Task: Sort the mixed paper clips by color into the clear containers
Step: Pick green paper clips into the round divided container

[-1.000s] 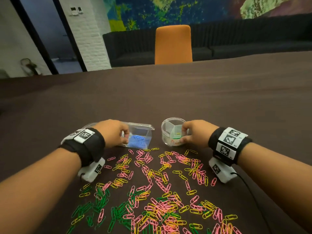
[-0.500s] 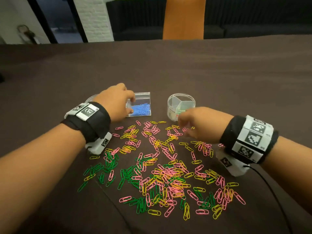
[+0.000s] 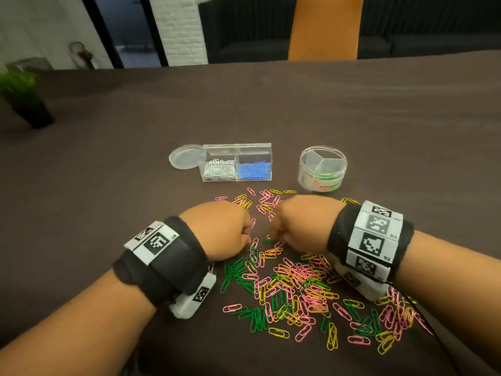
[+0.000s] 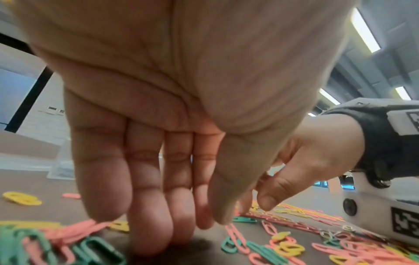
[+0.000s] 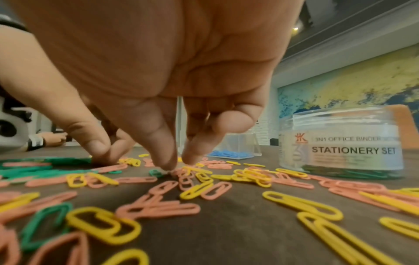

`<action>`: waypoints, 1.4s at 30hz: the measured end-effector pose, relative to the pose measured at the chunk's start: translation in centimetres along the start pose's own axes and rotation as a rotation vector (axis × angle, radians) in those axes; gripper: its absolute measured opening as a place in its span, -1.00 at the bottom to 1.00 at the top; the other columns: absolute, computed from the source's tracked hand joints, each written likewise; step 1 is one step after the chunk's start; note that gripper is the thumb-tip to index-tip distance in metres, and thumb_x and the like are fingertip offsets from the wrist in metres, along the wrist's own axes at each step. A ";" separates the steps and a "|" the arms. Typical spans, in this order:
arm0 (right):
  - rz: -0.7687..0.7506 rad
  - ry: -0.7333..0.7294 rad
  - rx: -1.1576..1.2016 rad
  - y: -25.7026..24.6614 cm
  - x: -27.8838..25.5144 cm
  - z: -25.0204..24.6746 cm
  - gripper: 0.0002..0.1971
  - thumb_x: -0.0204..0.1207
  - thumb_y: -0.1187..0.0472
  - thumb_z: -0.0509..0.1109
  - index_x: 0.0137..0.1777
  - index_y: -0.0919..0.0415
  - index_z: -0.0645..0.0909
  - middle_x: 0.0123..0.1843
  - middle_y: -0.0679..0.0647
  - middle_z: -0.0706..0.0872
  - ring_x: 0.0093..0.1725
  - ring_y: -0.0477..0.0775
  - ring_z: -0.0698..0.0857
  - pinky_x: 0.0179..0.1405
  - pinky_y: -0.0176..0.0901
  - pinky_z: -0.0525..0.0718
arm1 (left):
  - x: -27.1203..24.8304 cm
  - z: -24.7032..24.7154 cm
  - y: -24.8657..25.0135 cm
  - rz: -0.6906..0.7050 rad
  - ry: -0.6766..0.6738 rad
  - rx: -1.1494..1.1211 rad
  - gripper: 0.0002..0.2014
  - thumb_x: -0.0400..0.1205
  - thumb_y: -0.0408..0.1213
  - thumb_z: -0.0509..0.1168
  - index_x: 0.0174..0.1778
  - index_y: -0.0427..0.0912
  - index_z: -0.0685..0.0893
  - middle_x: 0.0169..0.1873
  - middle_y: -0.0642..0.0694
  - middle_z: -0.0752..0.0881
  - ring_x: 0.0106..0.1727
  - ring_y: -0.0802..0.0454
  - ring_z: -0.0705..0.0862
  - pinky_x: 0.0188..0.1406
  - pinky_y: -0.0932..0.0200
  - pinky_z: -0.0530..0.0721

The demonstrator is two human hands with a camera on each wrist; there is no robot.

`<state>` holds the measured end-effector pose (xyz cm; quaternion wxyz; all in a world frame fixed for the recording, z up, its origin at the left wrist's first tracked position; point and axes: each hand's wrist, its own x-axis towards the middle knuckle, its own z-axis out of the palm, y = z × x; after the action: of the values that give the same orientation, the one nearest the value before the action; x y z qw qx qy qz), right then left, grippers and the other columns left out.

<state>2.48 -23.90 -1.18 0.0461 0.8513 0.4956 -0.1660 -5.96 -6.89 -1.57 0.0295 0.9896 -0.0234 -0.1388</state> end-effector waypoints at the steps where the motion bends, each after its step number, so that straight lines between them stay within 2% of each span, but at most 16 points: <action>1: 0.015 0.018 -0.040 0.2 0.0 0.0 -0.72 0.58 0.16 0.29 0.18 -0.12 0.74 0.05 -0.04 0.73 0.04 0.11 0.70 0.02 -0.03 0.72 | -0.1 0.0 -0.1 -0.011 0.012 -0.019 -0.83 0.64 -0.03 0.31 -0.12 -0.02 0.73 -0.25 0.04 0.76 -0.14 0.03 0.70 -0.14 0.16 0.62; 4: 0.012 0.060 -0.107 -0.2 0.2 0.0 -0.78 0.61 0.11 0.28 0.15 -0.05 0.71 0.02 0.03 0.66 -0.02 0.15 0.67 -0.16 -0.09 0.63 | -0.1 0.0 -0.1 -0.015 0.009 -0.049 -0.86 0.59 -0.02 0.37 -0.14 0.02 0.74 -0.25 0.09 0.75 -0.17 0.11 0.69 -0.17 0.19 0.61; 7: 0.002 0.026 -0.136 -1.2 0.9 0.4 -0.75 0.63 0.03 0.27 0.19 0.00 0.70 0.04 0.07 0.67 0.02 0.19 0.68 -0.07 -0.01 0.68 | 0.4 0.0 0.9 0.017 0.001 0.000 -0.83 0.57 0.01 0.37 -0.14 -0.01 0.70 -0.23 0.05 0.73 -0.16 0.03 0.67 -0.18 0.14 0.61; 9: 0.023 0.001 -0.139 -1.5 1.4 0.4 -0.74 0.62 0.03 0.29 0.20 0.03 0.71 0.05 0.09 0.70 0.04 0.22 0.70 -0.01 0.04 0.72 | 0.7 0.0 1.5 0.030 0.015 0.033 -0.84 0.59 -0.04 0.34 -0.17 -0.04 0.67 -0.24 0.00 0.72 -0.15 -0.06 0.68 -0.21 0.12 0.59; 12: 0.034 -0.007 -0.095 -1.4 1.6 0.1 -0.82 0.60 0.09 0.33 0.13 -0.01 0.69 0.03 0.06 0.72 0.03 0.19 0.70 0.04 0.05 0.72 | 0.7 0.1 1.7 0.019 0.002 0.012 -0.87 0.60 -0.13 0.30 -0.25 -0.03 0.62 -0.24 0.01 0.71 -0.12 -0.08 0.67 -0.20 0.12 0.56; 15: 0.051 0.021 -0.019 -1.3 1.2 0.3 -0.85 0.59 0.18 0.34 0.11 -0.06 0.60 0.01 0.04 0.70 0.02 0.15 0.68 -0.01 0.01 0.71 | 0.6 0.2 1.3 0.015 0.016 -0.011 -0.76 0.62 -0.20 0.28 -0.38 0.05 0.47 -0.36 0.09 0.57 -0.17 -0.03 0.60 -0.20 0.16 0.50; 18: 0.072 0.040 -0.014 -1.3 1.2 0.6 -0.81 0.57 0.21 0.31 0.14 -0.02 0.53 0.01 0.04 0.68 0.03 0.16 0.68 -0.05 0.00 0.70 | 0.1 0.3 0.7 -0.028 0.070 -0.111 -0.81 0.56 -0.24 0.36 -0.26 0.08 0.48 -0.32 0.12 0.57 -0.15 0.02 0.59 -0.16 0.16 0.52; 21: 0.070 0.029 -0.008 -1.2 1.1 0.5 -0.83 0.54 0.17 0.29 0.10 -0.01 0.57 0.03 0.05 0.66 0.04 0.18 0.66 -0.01 0.00 0.71 | -0.6 0.2 -0.7 -0.079 0.116 -0.221 -0.76 0.50 -0.19 0.47 -0.03 0.10 0.55 -0.23 0.10 0.71 -0.08 0.05 0.67 -0.06 0.12 0.61; 24: 0.012 0.148 0.047 -1.2 0.8 0.5 -0.93 0.49 0.14 0.27 -0.05 -0.02 0.50 -0.04 0.01 0.56 -0.04 0.17 0.61 -0.04 0.07 0.71 | -1.8 -0.9 -2.7 -0.131 0.133 -0.270 -0.80 0.50 -0.15 0.52 -0.01 0.10 0.68 -0.29 0.13 0.74 -0.23 0.22 0.67 -0.20 0.23 0.56; 26: -0.001 0.213 0.105 -1.2 0.7 0.6 -0.94 0.47 0.15 0.23 -0.11 -0.03 0.41 -0.12 0.01 0.54 -0.11 0.20 0.59 -0.10 0.07 0.69 | -2.6 -1.8 -4.3 -0.173 0.163 -0.267 -0.93 0.57 -0.19 0.44 -0.08 0.09 0.75 -0.35 0.14 0.73 -0.34 0.30 0.66 -0.30 0.28 0.50; 29: -0.001 0.208 0.113 -1.0 0.5 0.5 -0.91 0.53 0.17 0.18 -0.09 -0.06 0.34 -0.22 0.02 0.59 -0.18 0.20 0.58 -0.16 0.03 0.67 | -3.1 -2.6 -6.4 -0.273 0.206 -0.454 -0.73 0.65 -0.46 0.17 -0.12 -0.05 0.74 -0.30 -0.03 0.77 -0.41 0.21 0.73 -0.38 0.27 0.61; 31: -0.053 0.163 0.069 -1.1 0.2 0.4 -0.91 0.59 0.17 0.12 -0.09 -0.07 0.34 -0.20 0.00 0.60 -0.18 0.15 0.58 -0.18 -0.01 0.64 | -3.4 -2.8 -7.0 -0.286 0.160 -0.479 -0.65 0.60 -0.54 0.08 -0.15 -0.08 0.72 -0.27 -0.10 0.74 -0.37 0.10 0.72 -0.40 0.24 0.62; 33: -0.124 0.144 0.032 -1.6 0.1 0.5 -0.91 0.62 0.14 0.10 -0.11 -0.04 0.37 -0.18 0.01 0.64 -0.18 0.12 0.60 -0.18 -0.01 0.63 | -3.5 -2.7 -7.0 -0.279 0.085 -0.377 -0.70 0.60 -0.43 0.13 -0.18 -0.05 0.75 -0.29 0.00 0.74 -0.32 0.10 0.66 -0.30 0.25 0.58; 36: -0.172 0.112 0.011 -2.4 0.2 0.9 -0.85 0.65 -0.08 0.21 0.02 -0.05 0.52 -0.04 -0.04 0.68 -0.07 0.09 0.65 -0.06 0.02 0.69 | -3.5 -1.9 -6.5 -0.257 -0.001 -0.170 -0.81 0.62 -0.07 0.32 -0.21 -0.04 0.77 -0.31 0.08 0.75 -0.19 0.09 0.70 -0.15 0.21 0.64; 39: -0.214 0.060 0.001 -2.6 0.4 1.1 -0.79 0.59 -0.09 0.35 0.19 -0.16 0.61 0.09 -0.15 0.67 0.05 -0.01 0.64 0.02 -0.03 0.68 | -3.1 -0.9 -5.9 -0.276 -0.012 -0.058 -0.72 0.50 0.12 0.47 -0.20 -0.04 0.77 -0.34 0.07 0.76 -0.21 0.09 0.71 -0.25 0.24 0.58; 42: -0.232 0.062 0.051 -2.4 0.7 1.3 -0.88 0.58 0.02 0.38 0.08 -0.10 0.64 0.02 -0.18 0.69 0.00 -0.07 0.64 0.00 -0.09 0.66 | -2.7 -0.6 -5.5 -0.306 -0.004 -0.031 -0.65 0.42 0.16 0.54 -0.22 -0.07 0.76 -0.34 0.04 0.77 -0.20 0.04 0.72 -0.32 0.24 0.52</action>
<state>0.45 -22.40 -2.43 -0.0102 0.7938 0.5877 -0.1563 -8.15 -1.22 -0.66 0.0233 0.9808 0.1296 -0.1440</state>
